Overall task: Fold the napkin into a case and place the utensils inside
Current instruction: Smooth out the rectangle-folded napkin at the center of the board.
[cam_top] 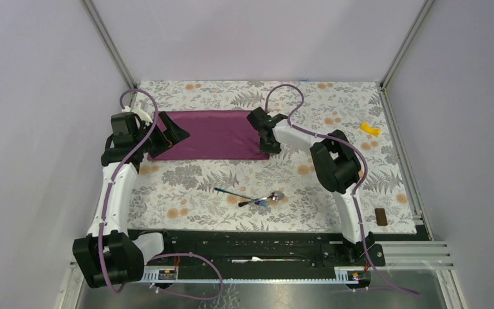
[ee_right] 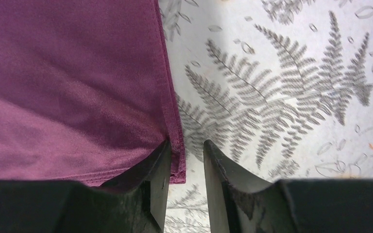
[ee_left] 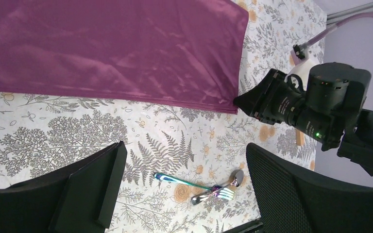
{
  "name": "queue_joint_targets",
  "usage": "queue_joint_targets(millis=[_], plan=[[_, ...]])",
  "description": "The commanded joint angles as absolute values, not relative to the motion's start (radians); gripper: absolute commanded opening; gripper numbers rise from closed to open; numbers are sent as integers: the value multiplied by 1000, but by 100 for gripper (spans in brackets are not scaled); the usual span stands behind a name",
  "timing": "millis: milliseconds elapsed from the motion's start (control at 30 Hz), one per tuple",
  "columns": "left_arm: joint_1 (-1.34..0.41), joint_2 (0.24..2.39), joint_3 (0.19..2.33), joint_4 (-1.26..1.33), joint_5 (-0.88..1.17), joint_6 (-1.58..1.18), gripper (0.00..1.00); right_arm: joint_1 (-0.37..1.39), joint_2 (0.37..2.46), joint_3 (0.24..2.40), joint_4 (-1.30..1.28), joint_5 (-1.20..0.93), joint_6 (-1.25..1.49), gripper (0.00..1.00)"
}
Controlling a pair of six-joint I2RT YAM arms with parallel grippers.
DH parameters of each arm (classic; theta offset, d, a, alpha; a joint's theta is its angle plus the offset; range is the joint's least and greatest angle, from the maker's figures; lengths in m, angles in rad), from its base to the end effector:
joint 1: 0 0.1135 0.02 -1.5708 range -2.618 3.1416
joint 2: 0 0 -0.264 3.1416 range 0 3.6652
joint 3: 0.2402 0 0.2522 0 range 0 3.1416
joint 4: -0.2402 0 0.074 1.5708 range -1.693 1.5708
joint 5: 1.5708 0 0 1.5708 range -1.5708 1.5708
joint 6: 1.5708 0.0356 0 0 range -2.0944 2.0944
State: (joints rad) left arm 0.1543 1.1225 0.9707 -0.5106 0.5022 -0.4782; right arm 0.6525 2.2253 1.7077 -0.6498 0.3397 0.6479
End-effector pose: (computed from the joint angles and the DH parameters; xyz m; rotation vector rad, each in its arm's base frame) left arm 0.2395 0.0199 0.3090 -0.4260 2.1955 -0.7365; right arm 0.3771 0.2732 0.1549 0.0858 2.6193 -0.0333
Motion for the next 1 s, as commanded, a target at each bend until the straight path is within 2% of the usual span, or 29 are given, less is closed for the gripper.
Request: queue_joint_targets(millis=[0,367,500,600,800,967], plan=[[145,1086,957,-457,542,-489,99,625,2235,1530,-819,339,605,37],[124,1081,951,-438,571,-507,99,534,2006,1339,-755,264,430,40],[112,1086,945,-437,569,-505,99,521,1943,1392,-785,228,371,44],[108,1098,939,-426,547,-497,99,516,1910,1457,-807,219,356,51],[108,1171,929,-418,485,-492,99,492,1894,1527,-753,129,294,72],[108,1157,910,-395,495,-514,99,424,1987,1659,-781,21,290,69]])
